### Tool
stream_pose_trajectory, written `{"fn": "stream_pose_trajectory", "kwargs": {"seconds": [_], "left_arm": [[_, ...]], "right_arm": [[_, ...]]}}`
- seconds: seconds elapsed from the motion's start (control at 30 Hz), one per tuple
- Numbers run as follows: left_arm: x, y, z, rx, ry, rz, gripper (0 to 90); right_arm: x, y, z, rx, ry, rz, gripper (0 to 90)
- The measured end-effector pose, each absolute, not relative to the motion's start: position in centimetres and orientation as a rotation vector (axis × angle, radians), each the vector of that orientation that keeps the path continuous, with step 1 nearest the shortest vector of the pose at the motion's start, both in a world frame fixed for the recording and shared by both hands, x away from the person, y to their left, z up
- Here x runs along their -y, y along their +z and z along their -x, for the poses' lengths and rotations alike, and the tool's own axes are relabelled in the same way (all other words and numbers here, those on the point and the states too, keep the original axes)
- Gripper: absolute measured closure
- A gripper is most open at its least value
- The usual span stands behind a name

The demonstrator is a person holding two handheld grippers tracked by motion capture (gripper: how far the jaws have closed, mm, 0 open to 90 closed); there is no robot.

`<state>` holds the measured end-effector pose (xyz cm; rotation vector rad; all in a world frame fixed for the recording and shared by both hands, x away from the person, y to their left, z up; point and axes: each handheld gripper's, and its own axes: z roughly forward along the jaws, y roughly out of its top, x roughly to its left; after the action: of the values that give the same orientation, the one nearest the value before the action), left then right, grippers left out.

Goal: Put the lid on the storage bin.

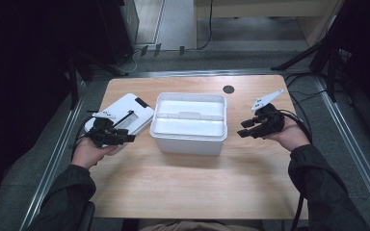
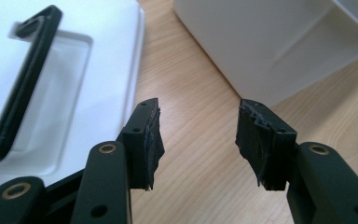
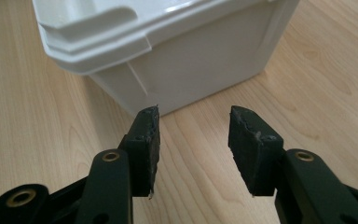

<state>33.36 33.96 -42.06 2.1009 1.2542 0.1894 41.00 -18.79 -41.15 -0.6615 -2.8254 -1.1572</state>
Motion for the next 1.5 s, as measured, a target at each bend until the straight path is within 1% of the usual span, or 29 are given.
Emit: {"fn": "stream_pose_trajectory", "kwargs": {"seconds": [0.27, 0.43, 0.63, 0.9, 1.1, 1.2, 1.37, 1.4, 1.5], "left_arm": [[-35.4, -41.5, -34.8, -1.282, 0.229, -2.112, 49.0], [-36.7, -40.9, -36.2, -1.307, 0.256, -2.088, 48.8], [-38.1, -40.6, -37.6, -1.341, 0.292, -2.092, 48.0], [-39.1, -42.3, -39.4, -1.404, 0.288, -2.086, 47.1], [-39.0, -43.7, -40.3, -1.446, 0.301, -2.108, 47.1], [-38.9, -44.2, -40.5, -1.454, 0.287, -2.107, 46.4], [-38.8, -44.8, -40.6, -1.455, 0.285, -2.099, 52.2], [-38.8, -44.8, -40.6, -1.453, 0.282, -2.096, 54.4], [-38.9, -44.7, -40.7, -1.449, 0.278, -2.108, 65.5]], "right_arm": [[19.5, -43.5, -39.6, 2.797, -1.191, 0.679, 54.1], [19.8, -45.0, -39.0, 2.776, -1.198, 0.704, 53.9], [19.9, -46.0, -38.6, 2.761, -1.211, 0.719, 53.8], [19.7, -47.1, -38.3, 2.756, -1.216, 0.735, 53.8], [19.9, -47.6, -38.3, 2.747, -1.228, 0.746, 53.7], [20.0, -47.8, -38.3, 2.74, -1.213, 0.762, 53.8], [20.4, -48.0, -38.2, 2.731, -1.235, 0.772, 53.8], [20.5, -48.0, -38.2, 2.724, -1.234, 0.781, 53.8], [20.7, -48.1, -38.2, 2.721, -1.242, 0.786, 54.0]]}}
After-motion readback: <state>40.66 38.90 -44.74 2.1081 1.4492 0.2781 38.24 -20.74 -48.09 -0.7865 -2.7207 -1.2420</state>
